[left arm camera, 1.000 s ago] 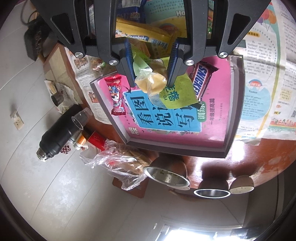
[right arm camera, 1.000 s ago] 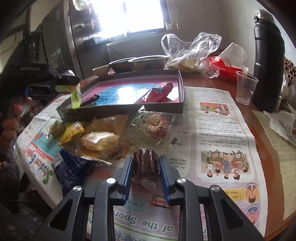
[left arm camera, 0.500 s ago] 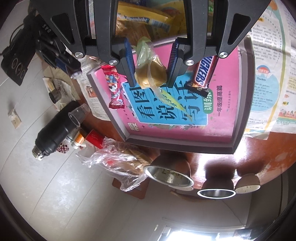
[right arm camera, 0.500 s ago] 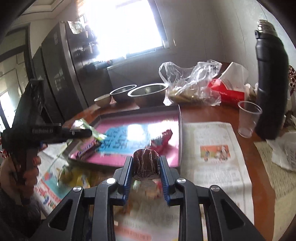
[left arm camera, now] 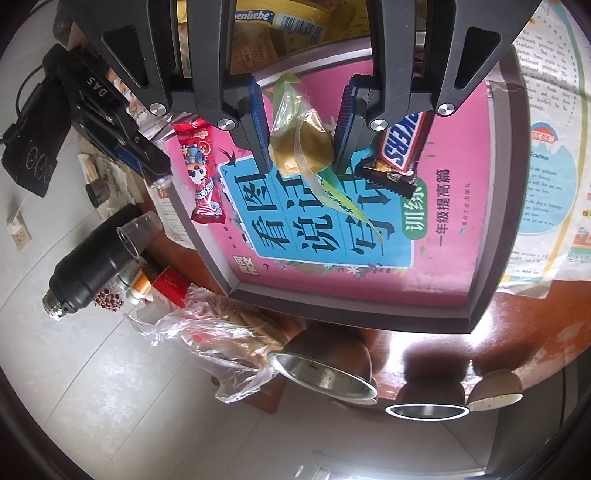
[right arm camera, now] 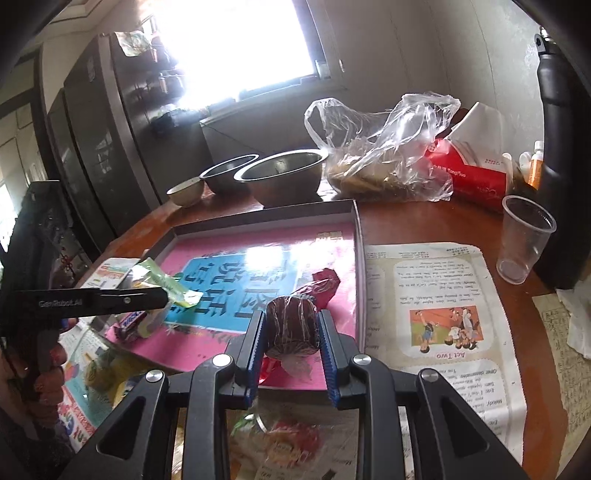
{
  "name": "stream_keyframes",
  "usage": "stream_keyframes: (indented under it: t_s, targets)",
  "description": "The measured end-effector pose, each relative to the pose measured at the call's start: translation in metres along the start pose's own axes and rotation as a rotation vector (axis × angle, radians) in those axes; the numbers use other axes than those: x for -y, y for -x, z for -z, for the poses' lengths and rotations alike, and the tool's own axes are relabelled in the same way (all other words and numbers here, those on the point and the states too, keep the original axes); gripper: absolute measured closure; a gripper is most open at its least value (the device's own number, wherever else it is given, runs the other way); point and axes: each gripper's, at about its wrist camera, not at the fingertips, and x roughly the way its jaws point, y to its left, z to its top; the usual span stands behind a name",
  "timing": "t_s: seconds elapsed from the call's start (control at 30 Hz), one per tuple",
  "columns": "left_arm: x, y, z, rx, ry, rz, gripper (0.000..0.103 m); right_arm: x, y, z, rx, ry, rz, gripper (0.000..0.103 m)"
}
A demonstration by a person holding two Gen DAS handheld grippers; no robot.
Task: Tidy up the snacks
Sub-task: 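Carry both snacks into the grey tray and open both tools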
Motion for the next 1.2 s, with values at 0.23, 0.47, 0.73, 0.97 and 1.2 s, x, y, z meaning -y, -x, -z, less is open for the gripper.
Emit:
stream_keyframes:
  t_s: [0.23, 0.47, 0.73, 0.97, 1.2]
  targets:
    - [0.001, -0.006, 0.003, -0.02, -0.002, 0.007, 0.069, -0.001, -0.011, -0.001, -0.032, 0.007, 0.029, 0.074]
    - [0.0, -0.009, 0.005, -0.032, -0.004, 0.002, 0.069, -0.001, -0.017, 0.002, -0.051, -0.005, 0.042, 0.074]
    - [-0.002, -0.008, 0.006, -0.035, 0.003, -0.012, 0.069, 0.001, -0.013, 0.001, -0.042, -0.017, 0.047, 0.074]
    - [-0.005, -0.004, 0.007, -0.026, 0.005, -0.024, 0.065, 0.001, -0.009, 0.003, -0.039, -0.03, 0.04, 0.074]
    - [-0.008, 0.001, 0.008, -0.02, 0.009, -0.037, 0.056, 0.0, -0.005, 0.002, -0.029, -0.036, 0.043, 0.065]
